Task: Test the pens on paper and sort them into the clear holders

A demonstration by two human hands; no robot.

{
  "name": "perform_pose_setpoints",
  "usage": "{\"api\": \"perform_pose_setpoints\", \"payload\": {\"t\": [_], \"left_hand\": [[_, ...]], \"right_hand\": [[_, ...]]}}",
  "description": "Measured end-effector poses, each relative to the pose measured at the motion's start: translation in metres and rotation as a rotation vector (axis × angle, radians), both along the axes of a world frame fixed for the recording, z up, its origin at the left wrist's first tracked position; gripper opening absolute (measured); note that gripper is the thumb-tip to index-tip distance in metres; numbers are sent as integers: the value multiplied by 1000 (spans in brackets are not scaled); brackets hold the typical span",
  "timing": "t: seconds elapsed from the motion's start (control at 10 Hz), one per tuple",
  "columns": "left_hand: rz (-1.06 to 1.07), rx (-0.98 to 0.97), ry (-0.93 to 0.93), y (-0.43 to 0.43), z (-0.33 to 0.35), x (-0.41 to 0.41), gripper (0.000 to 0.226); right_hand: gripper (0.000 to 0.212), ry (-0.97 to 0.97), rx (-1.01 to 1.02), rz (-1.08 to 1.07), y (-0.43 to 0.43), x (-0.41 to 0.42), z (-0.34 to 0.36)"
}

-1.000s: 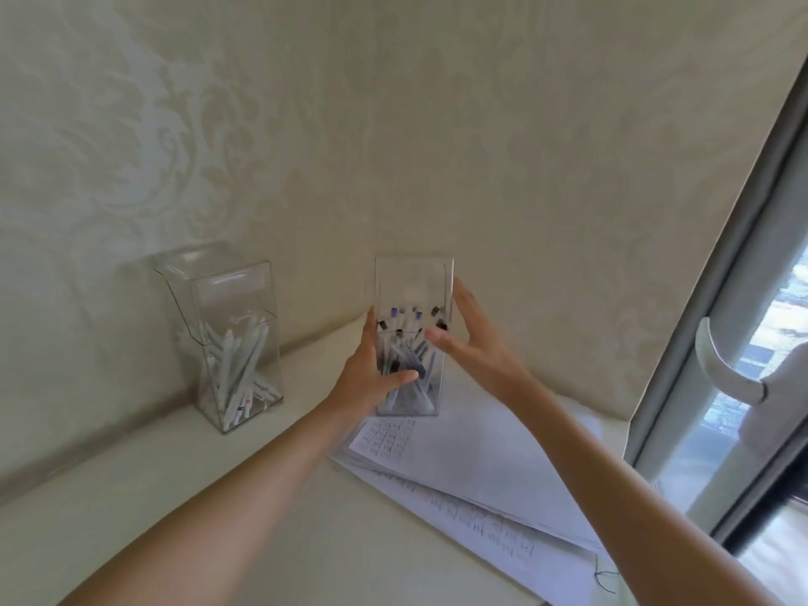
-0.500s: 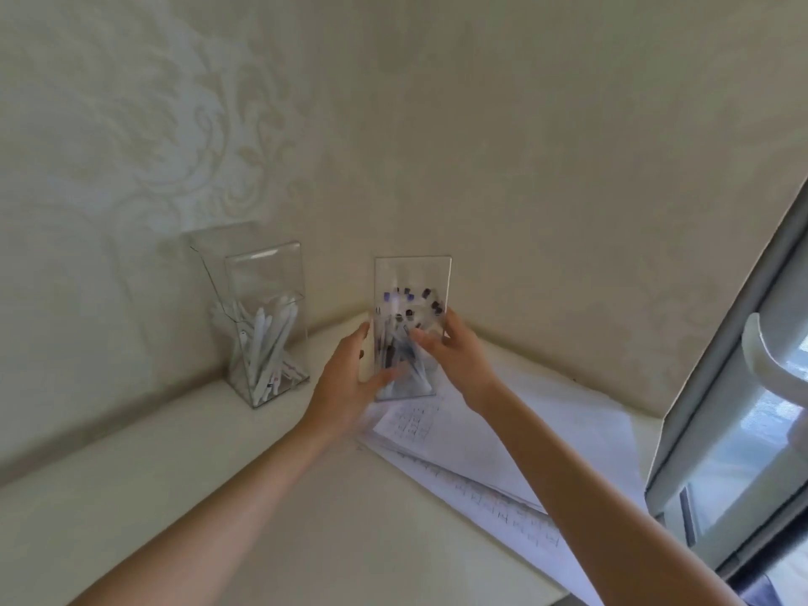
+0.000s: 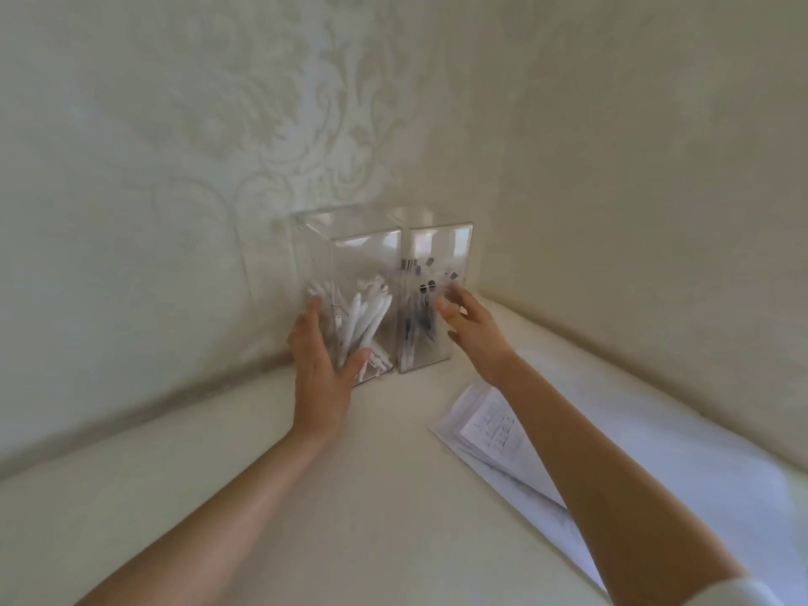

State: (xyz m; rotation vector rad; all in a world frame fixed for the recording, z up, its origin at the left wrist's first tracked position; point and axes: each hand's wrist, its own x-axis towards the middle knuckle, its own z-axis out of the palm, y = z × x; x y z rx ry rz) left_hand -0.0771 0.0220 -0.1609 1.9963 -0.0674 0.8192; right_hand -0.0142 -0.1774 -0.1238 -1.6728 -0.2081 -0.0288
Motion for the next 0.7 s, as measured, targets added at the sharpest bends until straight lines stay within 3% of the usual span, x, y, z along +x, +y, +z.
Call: {"api": "perform_pose_setpoints", "payload": {"t": [0.4,0.6,0.7], "left_hand": [[44,17,-71,-4,-15,7,82],[52,20,41,2,-3,-3,87],[3,29,76,16,15,-22,86]], "right_hand": [[48,-6,112,-51,23,20,-20],[67,50,-142,-90,13,-10,-17],[62,-49,-206,-163,-6,-38,-4]]}}
